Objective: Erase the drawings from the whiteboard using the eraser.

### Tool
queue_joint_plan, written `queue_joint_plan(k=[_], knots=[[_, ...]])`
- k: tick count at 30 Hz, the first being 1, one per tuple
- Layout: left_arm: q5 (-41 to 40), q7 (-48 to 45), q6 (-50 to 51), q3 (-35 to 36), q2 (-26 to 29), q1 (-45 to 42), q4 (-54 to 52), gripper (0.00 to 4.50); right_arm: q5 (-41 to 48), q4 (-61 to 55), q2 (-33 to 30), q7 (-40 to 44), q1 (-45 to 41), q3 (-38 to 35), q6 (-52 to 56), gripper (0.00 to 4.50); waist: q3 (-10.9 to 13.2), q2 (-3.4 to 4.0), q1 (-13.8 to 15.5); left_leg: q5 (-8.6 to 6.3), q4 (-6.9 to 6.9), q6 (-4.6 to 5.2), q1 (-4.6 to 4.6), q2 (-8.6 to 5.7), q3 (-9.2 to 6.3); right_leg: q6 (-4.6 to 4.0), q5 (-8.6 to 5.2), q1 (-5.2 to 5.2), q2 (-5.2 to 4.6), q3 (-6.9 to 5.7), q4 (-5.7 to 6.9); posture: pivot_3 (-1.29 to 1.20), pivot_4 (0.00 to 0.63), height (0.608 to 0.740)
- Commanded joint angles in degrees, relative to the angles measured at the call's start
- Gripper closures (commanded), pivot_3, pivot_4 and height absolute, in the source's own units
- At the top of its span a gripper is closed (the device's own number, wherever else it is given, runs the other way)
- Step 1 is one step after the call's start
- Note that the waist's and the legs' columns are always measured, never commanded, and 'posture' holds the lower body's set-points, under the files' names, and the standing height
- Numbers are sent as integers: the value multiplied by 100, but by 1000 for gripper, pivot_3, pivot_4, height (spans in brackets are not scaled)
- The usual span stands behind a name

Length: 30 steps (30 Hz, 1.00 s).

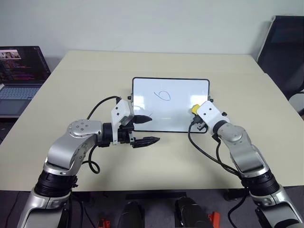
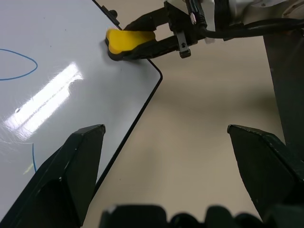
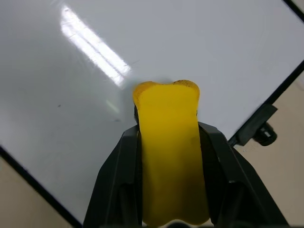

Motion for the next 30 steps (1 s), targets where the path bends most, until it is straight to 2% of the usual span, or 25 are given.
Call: queue_joint_plan(k=[1,10,18,30], knots=[[-113,84,-28,117,-13,45,-205,0,67,-132,-32,96,123,-119,-71,3266,0,0,0,0,1,0,0,0,0,0,0,0,0,1,0,0,150,740],[101,761,-271,399,-201,212,35,0,782,-604,427,220,445,-678,-600,3266,4,0,5,0,-7,0,-5,-1,0,2,-2,-4,-1,0,-3,0,150,740],[162,1727,-459,1149,-479,757,-19,0,1407,-1327,434,477,1009,-1009,-755,3266,6,0,12,0,-33,0,-7,0,0,0,-7,-17,0,-2,-2,0,150,740],[107,2246,-480,1503,-528,1187,-290,0,1541,-890,477,528,552,-864,-1025,3266,5,-1,9,0,-34,-1,-6,-1,1,-4,-7,-18,-1,-1,-4,0,150,740]])
